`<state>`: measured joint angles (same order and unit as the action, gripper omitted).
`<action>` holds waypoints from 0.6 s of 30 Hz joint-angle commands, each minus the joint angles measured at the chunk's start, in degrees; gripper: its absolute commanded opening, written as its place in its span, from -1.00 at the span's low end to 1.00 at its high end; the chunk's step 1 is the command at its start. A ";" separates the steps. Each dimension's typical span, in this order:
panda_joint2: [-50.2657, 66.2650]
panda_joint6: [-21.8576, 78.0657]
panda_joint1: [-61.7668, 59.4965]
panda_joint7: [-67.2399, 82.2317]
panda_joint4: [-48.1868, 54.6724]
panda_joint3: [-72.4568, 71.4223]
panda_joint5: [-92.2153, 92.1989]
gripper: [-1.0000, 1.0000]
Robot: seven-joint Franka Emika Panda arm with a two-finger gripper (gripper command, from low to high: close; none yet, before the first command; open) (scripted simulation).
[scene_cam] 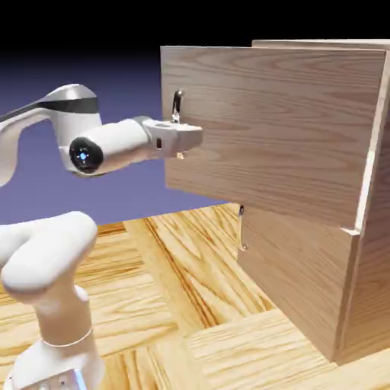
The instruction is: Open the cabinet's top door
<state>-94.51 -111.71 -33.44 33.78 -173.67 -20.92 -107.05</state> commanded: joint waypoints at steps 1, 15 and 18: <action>0.05 1.09 -0.06 0.37 -0.32 2.07 1.80 -1.00; 8.24 17.03 -1.81 7.37 1.36 31.14 27.58 -1.00; 12.10 20.73 -1.29 9.41 3.46 37.37 33.39 -1.00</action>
<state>-82.41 -90.91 -34.73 43.19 -170.20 16.46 -73.65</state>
